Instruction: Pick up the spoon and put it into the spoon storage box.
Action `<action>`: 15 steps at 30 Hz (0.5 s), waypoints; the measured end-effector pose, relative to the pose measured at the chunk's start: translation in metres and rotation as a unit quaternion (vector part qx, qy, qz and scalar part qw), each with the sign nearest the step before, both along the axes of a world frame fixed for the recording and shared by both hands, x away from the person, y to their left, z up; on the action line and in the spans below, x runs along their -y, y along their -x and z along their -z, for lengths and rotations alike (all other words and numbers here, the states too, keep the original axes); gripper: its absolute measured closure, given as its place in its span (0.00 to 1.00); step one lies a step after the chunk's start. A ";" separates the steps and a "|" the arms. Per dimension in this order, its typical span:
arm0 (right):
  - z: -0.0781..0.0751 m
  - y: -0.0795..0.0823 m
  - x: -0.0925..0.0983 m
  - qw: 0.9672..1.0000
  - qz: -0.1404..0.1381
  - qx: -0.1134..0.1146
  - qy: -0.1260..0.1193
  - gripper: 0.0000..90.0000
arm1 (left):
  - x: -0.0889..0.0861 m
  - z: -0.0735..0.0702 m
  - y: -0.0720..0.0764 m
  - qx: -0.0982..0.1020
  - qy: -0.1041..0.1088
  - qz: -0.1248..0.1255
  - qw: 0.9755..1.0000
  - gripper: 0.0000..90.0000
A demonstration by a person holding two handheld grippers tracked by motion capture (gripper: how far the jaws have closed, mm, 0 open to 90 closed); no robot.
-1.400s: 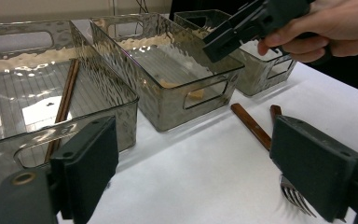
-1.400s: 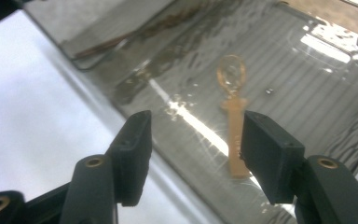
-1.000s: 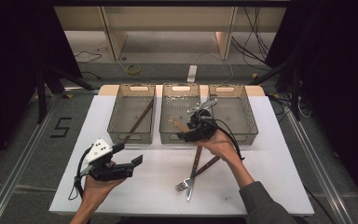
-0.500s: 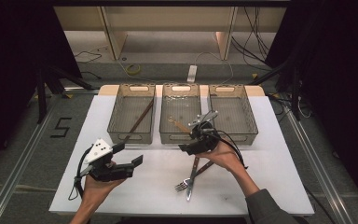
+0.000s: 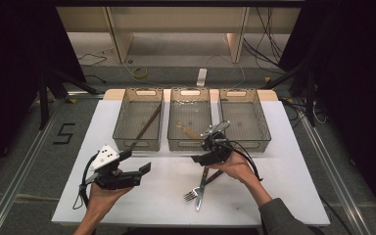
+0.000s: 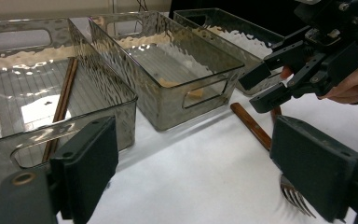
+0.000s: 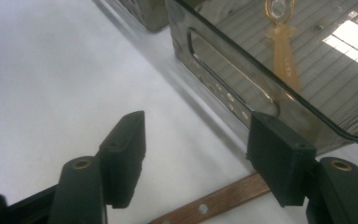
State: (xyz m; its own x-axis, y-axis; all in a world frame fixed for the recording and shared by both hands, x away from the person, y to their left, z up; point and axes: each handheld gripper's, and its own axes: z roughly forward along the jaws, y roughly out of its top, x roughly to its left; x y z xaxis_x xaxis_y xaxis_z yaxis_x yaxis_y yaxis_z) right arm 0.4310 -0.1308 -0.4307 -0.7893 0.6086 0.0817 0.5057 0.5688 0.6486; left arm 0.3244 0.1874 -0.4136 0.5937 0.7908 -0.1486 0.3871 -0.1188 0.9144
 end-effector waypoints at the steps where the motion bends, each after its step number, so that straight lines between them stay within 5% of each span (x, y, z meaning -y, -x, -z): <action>1: 0.001 0.000 0.000 1.000 0.003 -0.004 0.001 0.44 | 0.000 0.000 0.000 0.000 0.000 0.000 1.000 0.17; 15: 0.021 -0.006 0.001 1.000 0.009 -0.012 0.027 0.64 | 0.000 0.000 0.000 0.000 0.001 0.001 1.000 0.17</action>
